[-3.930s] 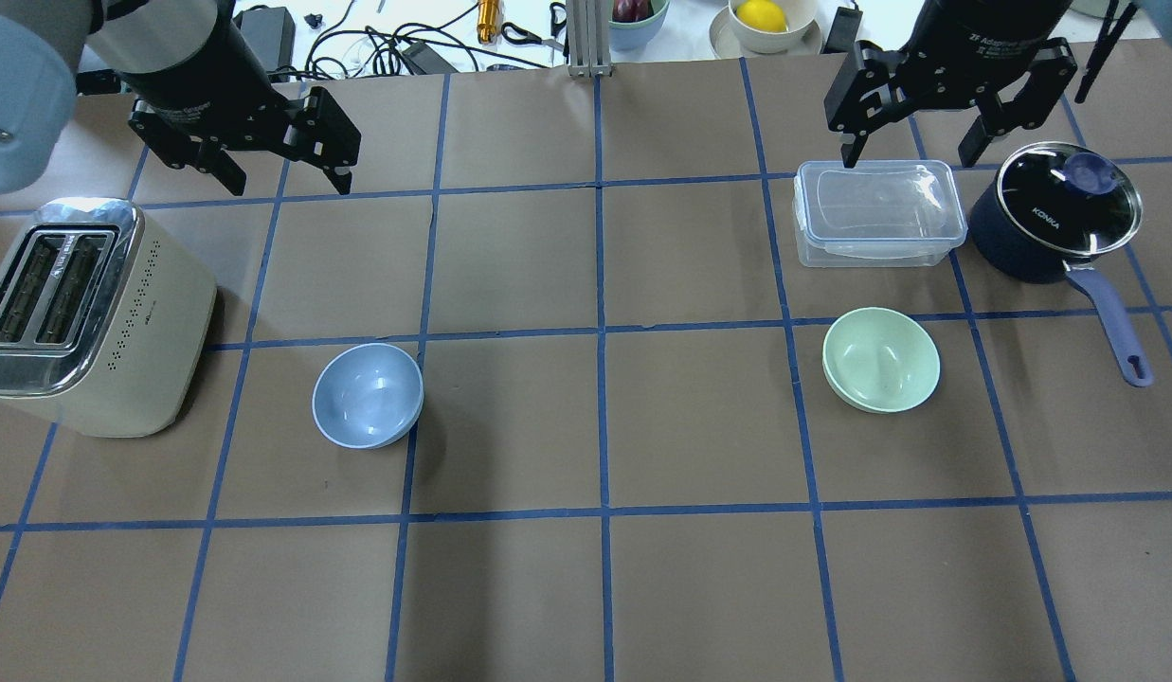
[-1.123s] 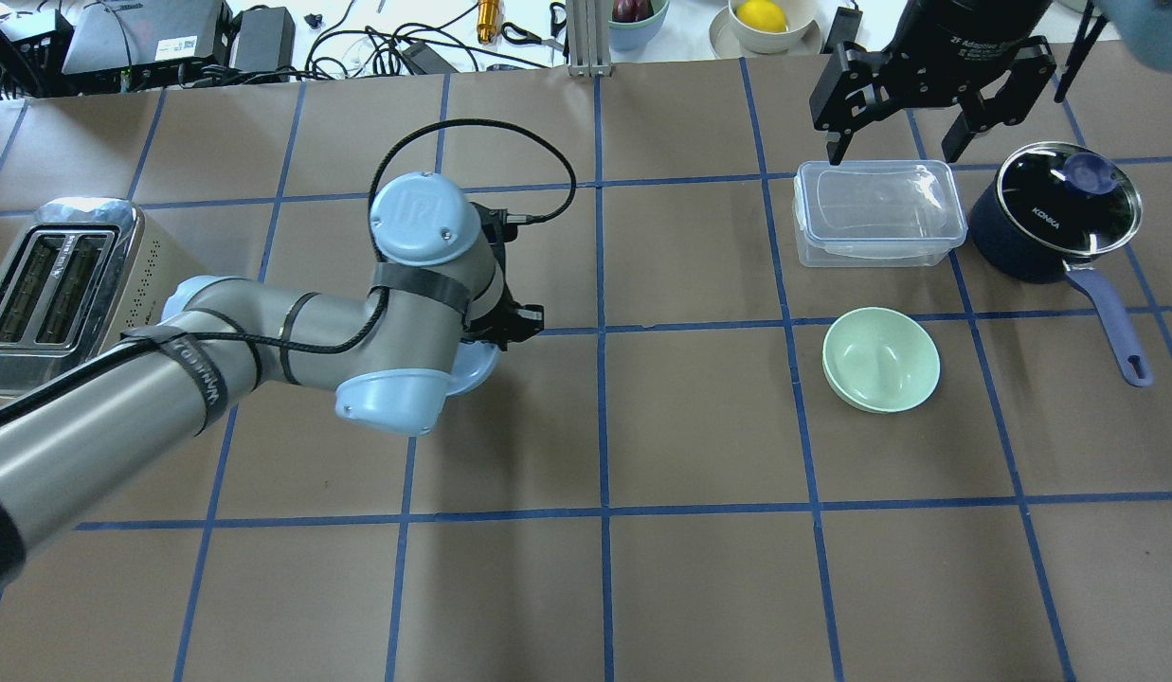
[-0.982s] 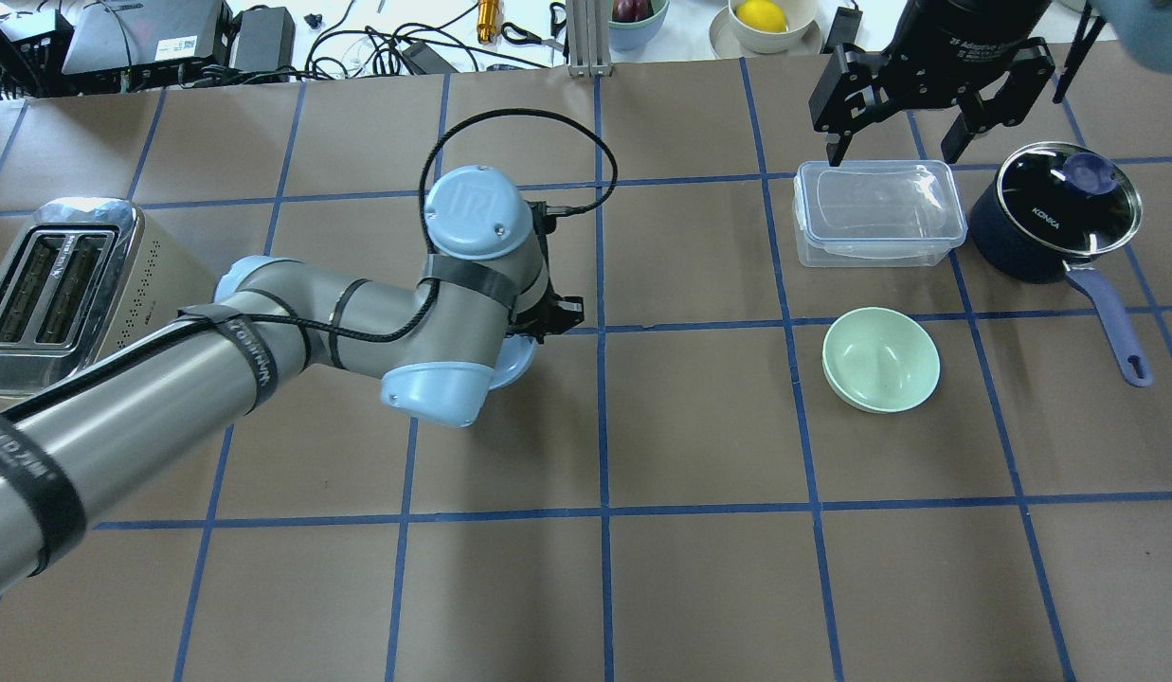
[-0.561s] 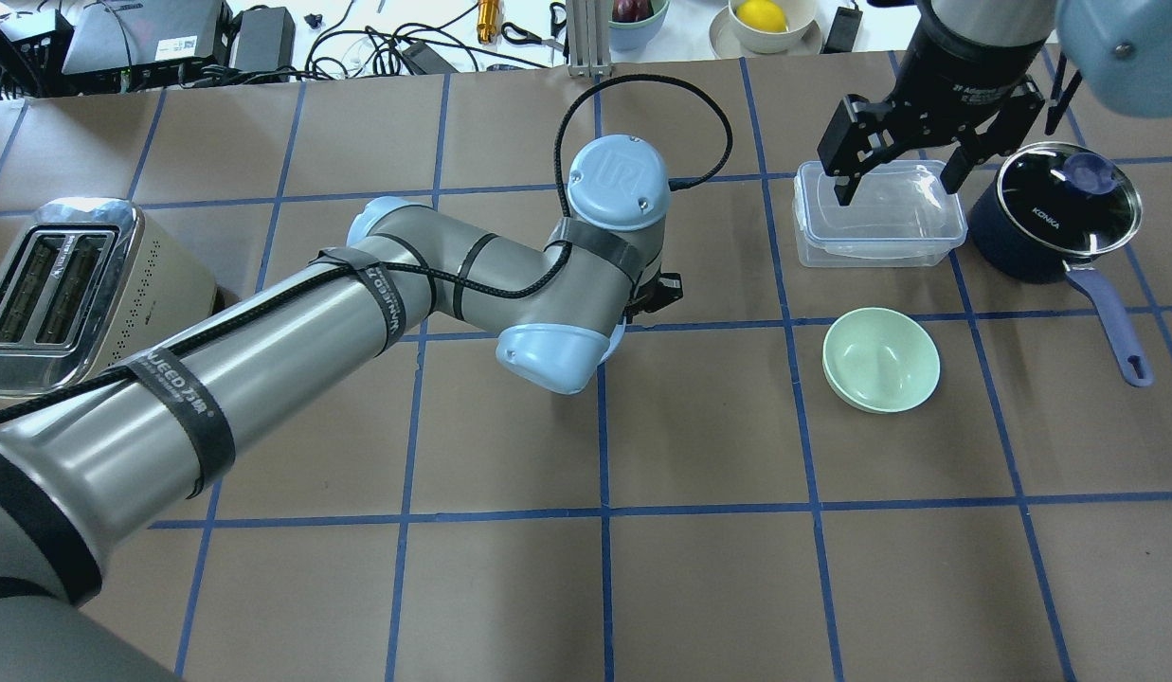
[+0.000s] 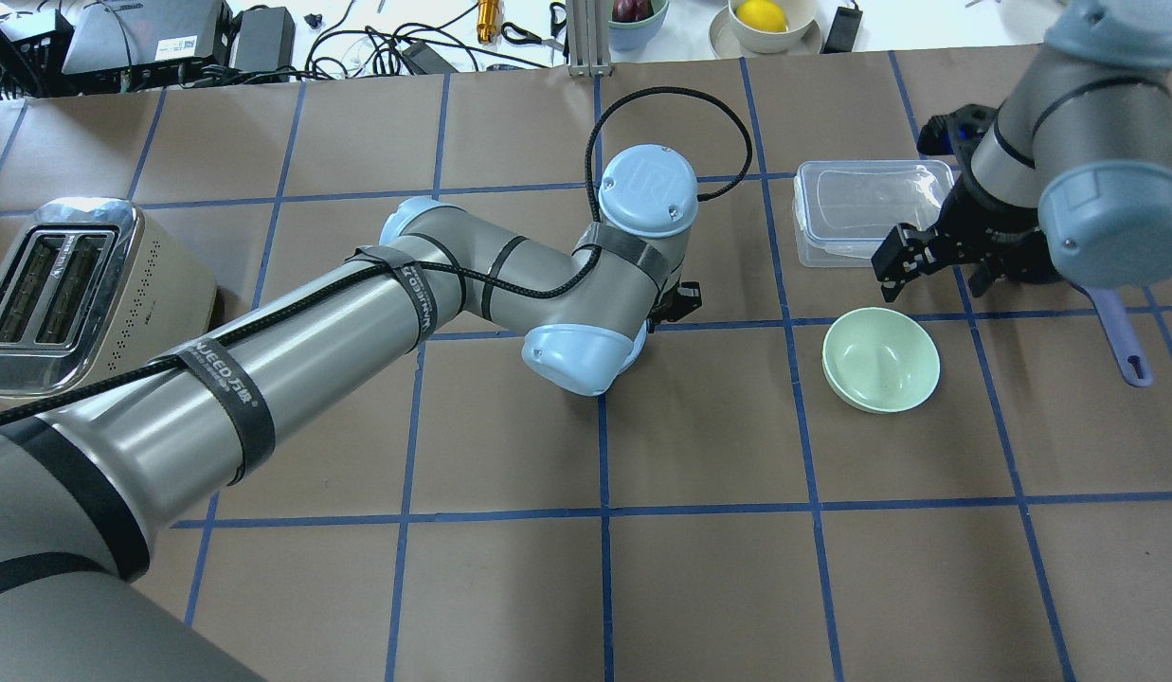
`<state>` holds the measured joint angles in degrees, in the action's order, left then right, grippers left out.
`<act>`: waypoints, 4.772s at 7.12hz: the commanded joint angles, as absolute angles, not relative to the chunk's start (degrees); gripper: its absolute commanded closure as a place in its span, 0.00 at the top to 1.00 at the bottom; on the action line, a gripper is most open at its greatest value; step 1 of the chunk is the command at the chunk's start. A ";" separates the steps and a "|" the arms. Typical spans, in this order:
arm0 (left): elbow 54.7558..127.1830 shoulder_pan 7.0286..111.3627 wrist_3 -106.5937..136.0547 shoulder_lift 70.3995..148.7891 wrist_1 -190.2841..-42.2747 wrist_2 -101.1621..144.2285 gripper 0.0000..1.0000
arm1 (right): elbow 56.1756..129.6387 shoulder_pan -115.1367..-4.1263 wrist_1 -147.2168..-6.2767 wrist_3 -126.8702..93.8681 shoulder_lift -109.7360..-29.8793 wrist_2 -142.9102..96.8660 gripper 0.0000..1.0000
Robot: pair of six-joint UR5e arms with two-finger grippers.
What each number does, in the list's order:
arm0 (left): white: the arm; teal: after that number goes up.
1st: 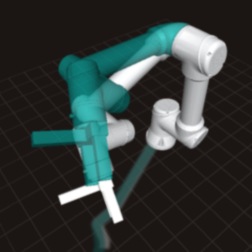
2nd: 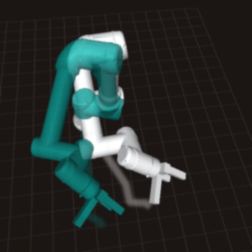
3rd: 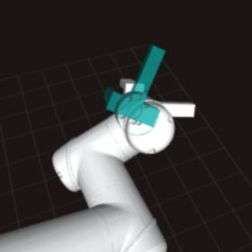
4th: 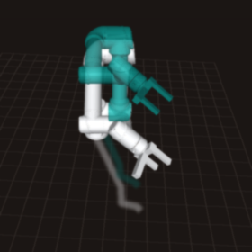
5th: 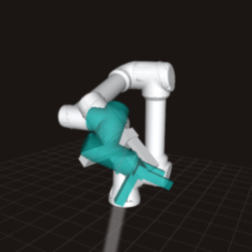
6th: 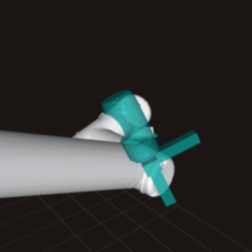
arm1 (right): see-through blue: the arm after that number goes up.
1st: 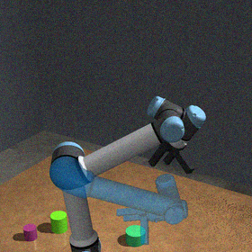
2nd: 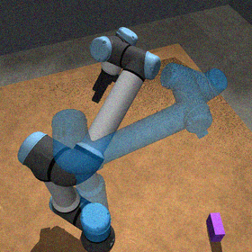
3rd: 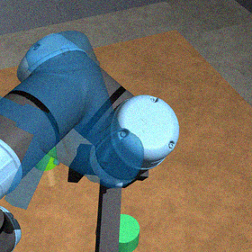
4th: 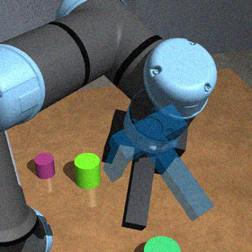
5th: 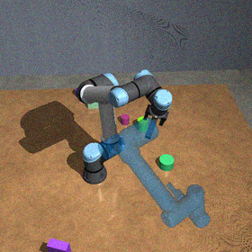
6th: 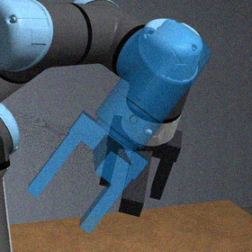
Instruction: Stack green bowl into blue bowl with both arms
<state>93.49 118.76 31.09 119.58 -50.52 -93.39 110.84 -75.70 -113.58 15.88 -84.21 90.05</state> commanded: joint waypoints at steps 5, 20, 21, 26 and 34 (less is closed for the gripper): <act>90.81 96.55 2.43 103.84 -65.93 -86.92 1.00 | 124.19 -69.43 -134.03 20.48 -78.05 90.97 0.06; 85.17 86.40 -9.05 90.62 -86.31 -87.72 1.00 | 104.59 -103.97 -127.34 -22.33 -72.78 80.59 0.00; 85.34 86.48 -8.97 90.62 -86.31 -87.71 1.00 | 104.94 -103.97 -127.53 -22.32 -72.16 80.07 0.00; 85.78 86.48 -9.05 90.26 -86.31 -87.80 1.00 | 104.16 -103.28 -127.18 -21.19 -71.36 80.85 1.00; 86.04 86.57 -9.14 89.57 -86.31 -88.58 1.00 | 83.76 -87.66 -91.50 0.40 -84.18 89.56 1.00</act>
